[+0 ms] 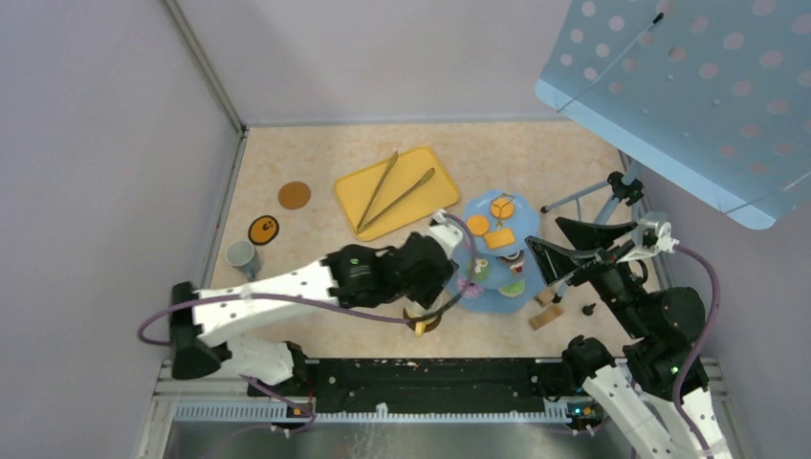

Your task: Serve the afternoon tea

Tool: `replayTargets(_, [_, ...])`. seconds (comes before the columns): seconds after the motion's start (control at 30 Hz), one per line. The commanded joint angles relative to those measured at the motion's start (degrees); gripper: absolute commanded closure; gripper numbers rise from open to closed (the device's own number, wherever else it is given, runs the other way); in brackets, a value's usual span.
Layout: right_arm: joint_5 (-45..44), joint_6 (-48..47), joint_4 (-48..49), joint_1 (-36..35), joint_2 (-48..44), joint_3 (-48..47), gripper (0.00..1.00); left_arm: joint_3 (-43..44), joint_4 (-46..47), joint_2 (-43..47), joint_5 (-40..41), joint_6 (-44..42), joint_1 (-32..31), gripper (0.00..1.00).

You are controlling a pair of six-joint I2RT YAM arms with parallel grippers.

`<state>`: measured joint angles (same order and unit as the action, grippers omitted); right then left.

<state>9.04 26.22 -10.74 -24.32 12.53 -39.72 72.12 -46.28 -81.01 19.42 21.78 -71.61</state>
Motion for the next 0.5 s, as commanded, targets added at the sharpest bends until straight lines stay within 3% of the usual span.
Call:
replayTargets(0.0, [-0.3,0.6,2.3,0.4,0.5,1.0,0.03,-1.9,7.8,16.0,7.3,-3.8,6.4,0.34])
replayTargets(0.13, [0.1,1.3,4.0,0.4,0.7,2.0,0.03,-10.2,20.9,28.5,8.7,-3.5,23.0,0.22])
replayTargets(0.23, [-0.1,1.2,4.1,0.3,1.3,1.3,0.03,-14.5,31.1,31.0,10.5,-3.2,31.1,0.17])
replayTargets(0.33, [0.5,1.1,4.6,0.4,2.0,0.7,0.03,-13.3,34.3,24.7,13.3,-2.9,36.9,0.13])
replayTargets(0.47, [1.2,1.2,4.6,0.4,2.8,0.1,0.03,-7.6,32.5,12.1,8.9,1.5,48.7,0.09])
